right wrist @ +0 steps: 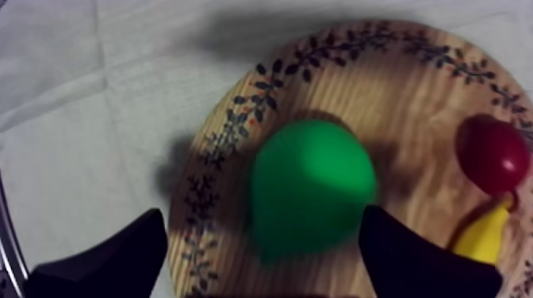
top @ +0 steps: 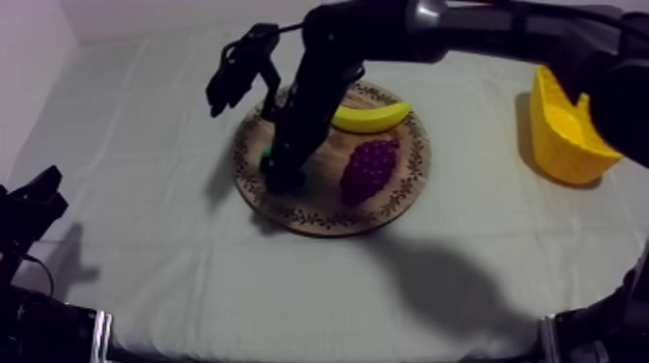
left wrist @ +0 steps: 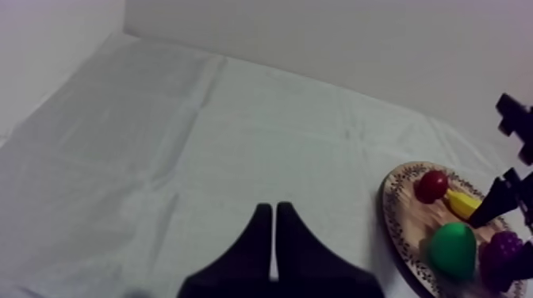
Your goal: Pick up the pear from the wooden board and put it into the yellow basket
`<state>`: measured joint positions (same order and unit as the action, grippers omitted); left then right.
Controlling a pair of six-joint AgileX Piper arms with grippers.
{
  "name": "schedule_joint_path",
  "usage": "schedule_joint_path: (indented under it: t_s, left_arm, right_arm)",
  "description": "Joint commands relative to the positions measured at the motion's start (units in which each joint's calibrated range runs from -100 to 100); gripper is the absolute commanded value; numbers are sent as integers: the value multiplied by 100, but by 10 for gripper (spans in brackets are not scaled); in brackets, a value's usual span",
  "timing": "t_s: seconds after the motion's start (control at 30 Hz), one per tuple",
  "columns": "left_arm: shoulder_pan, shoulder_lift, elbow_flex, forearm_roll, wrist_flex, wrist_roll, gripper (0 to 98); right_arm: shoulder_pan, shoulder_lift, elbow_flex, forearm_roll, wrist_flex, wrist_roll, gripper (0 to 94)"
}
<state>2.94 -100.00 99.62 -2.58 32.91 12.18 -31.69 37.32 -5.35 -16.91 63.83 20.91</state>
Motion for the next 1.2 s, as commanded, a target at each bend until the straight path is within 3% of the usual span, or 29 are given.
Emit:
schedule_joint_path:
  t_s: [0.0,0.37,0.73,1.0,1.17]
  left_arm:
    - [-1,0,5,1,-1,1,1]
    - [-1,0,5,1,-1,1,1]
    - [-1,0,5,1,-1,1,1]
    - [-1,0,5,1,-1,1,1]
    - [-1,0,5,1,-1,1,1]
  right_arm:
    - [-3,244,-101,12,2,-5,898]
    - [10,836,-585,84,-21,-19,868]
    - [0,781,-358,171,-72,-40,516]
    - [43,289,17,96,-80,72,374]
    - [99,-324,306,110,80,54,362]
